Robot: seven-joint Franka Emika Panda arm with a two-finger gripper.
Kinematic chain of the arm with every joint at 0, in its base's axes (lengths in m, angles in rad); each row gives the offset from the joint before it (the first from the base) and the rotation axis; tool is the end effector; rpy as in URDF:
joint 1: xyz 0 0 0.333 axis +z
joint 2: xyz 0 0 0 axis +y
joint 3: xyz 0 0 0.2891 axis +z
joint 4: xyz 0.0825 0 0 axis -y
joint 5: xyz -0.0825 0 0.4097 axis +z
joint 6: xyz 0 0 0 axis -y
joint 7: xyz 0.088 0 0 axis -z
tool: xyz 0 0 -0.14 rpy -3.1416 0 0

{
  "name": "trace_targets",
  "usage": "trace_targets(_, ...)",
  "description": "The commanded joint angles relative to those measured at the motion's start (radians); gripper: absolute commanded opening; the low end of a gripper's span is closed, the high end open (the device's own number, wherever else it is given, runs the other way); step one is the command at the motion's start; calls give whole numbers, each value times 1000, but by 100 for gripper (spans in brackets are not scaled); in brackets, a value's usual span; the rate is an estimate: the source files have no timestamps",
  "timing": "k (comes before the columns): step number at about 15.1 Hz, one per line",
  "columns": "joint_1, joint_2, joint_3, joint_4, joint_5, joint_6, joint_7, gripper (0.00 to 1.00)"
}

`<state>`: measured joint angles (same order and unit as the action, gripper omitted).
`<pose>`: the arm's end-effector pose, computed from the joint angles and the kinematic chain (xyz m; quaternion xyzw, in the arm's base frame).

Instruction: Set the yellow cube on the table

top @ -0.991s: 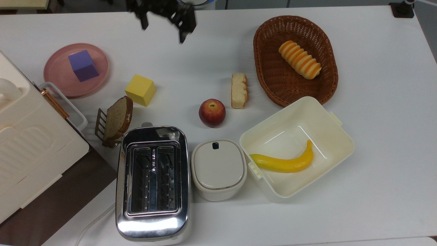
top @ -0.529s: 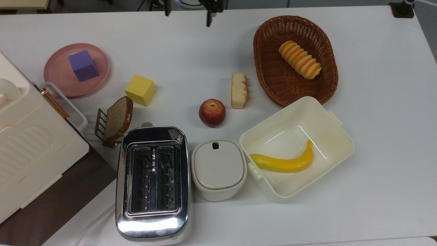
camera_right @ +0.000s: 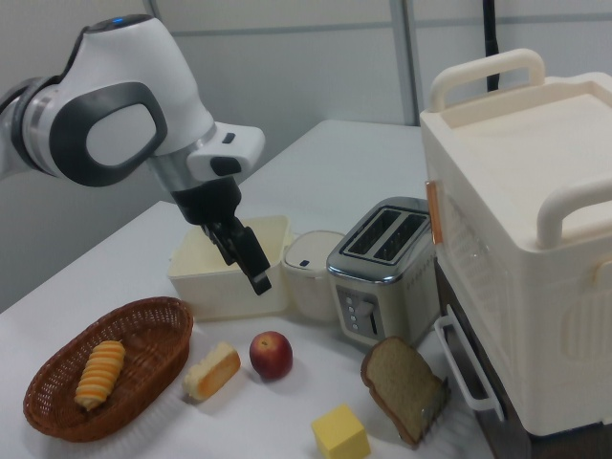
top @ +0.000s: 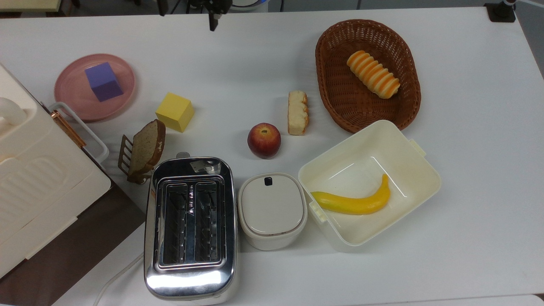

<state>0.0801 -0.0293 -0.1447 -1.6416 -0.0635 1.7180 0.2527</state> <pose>0.5873 -0.0469 0.5599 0.9861 -0.1548 0.0552 0.0244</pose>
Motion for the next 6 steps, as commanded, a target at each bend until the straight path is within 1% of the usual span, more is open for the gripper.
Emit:
trace_targets(1, -17, 17, -1, -10, 41, -28, -67, 100)
trace_targets(6, -19, 20, 1, -7, 41, -25, -73, 100)
